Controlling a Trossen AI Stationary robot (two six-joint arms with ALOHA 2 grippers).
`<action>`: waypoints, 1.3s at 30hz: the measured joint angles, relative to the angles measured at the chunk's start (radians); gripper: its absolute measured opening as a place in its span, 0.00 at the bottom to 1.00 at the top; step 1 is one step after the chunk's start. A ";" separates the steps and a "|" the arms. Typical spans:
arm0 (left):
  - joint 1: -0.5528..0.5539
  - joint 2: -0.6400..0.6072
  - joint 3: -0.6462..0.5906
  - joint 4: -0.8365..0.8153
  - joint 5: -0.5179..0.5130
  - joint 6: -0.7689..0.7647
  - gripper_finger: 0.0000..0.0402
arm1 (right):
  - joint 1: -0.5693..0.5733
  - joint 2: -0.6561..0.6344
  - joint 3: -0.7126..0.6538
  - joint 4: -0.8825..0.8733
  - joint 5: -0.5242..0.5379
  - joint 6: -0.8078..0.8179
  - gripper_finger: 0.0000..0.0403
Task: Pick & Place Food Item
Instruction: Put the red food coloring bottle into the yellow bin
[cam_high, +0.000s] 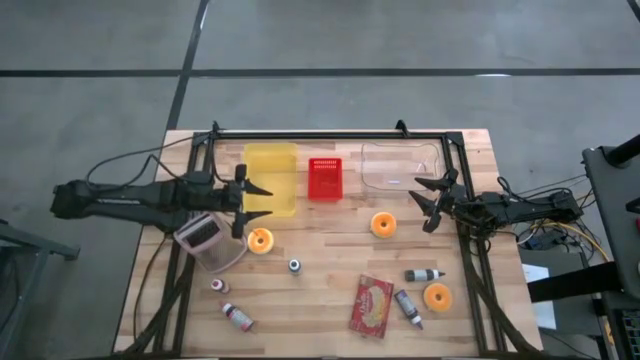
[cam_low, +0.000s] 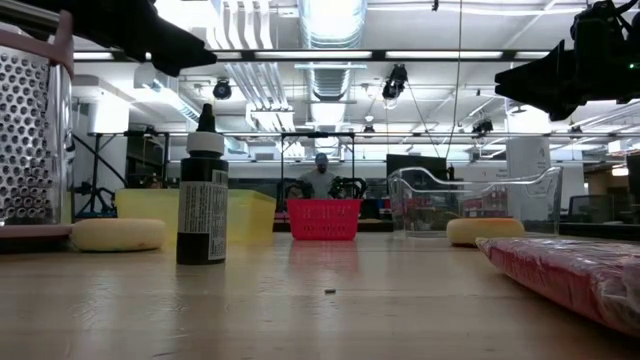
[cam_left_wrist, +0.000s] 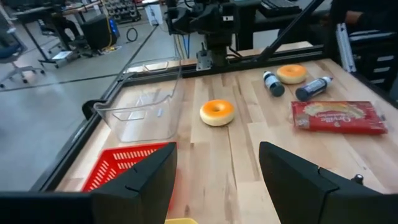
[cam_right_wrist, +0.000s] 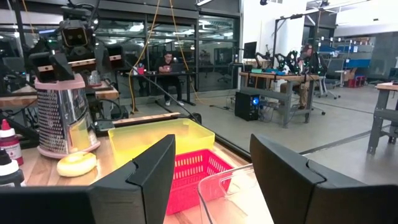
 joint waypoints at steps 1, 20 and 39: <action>-0.018 0.004 0.000 0.002 -0.024 0.000 0.58 | 0.000 0.000 0.000 0.000 0.000 0.000 0.50; -0.187 0.029 0.000 0.016 -0.233 -0.015 0.58 | 0.000 0.000 0.000 0.000 0.000 0.000 0.50; -0.271 0.035 0.049 0.101 -0.256 0.196 0.58 | 0.000 0.000 0.000 0.000 0.000 0.000 0.50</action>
